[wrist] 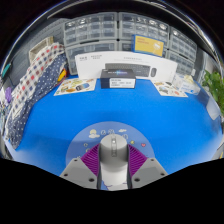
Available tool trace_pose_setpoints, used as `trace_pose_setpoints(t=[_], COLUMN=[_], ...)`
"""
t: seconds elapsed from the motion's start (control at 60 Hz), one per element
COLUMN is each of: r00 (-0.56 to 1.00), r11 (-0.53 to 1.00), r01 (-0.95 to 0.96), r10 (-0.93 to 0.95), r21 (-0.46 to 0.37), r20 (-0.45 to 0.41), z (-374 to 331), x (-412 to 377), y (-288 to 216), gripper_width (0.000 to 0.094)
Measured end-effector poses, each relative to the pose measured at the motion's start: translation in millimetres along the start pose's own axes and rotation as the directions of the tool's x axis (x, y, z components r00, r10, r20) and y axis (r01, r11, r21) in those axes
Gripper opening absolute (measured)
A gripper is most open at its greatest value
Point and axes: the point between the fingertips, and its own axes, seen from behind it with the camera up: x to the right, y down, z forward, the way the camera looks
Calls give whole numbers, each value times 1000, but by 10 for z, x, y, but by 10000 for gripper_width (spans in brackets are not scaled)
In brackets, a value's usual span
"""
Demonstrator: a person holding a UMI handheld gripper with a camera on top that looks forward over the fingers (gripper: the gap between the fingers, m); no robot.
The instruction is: Arrange mouse
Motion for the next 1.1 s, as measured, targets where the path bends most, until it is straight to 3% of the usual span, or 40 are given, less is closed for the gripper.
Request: trace_pose_setpoints(t=[0.217,0.233,0.3,0.333,0.733,0.933,1.1], r00=[999,999,999,999,1000,1000,1000], r11=[999,999,999,1000,977,959,955], r01=[8,4,-8,-4,4,19,29], r10=[-7,-2,10,5,-6,-18,-28], r21=[-37,-43,-41,-26,211,283,296], r20=[34,40,42,40,10,-6,-8], z=[-8,-17,-110,-175,-1478,-1959,-2108], x=[-12,-15,31,67,993,1504,1848], y=[17,12,-53,-132,-1317,-1445,-1336], gripper_width=[516,618,828,873,873,872,865])
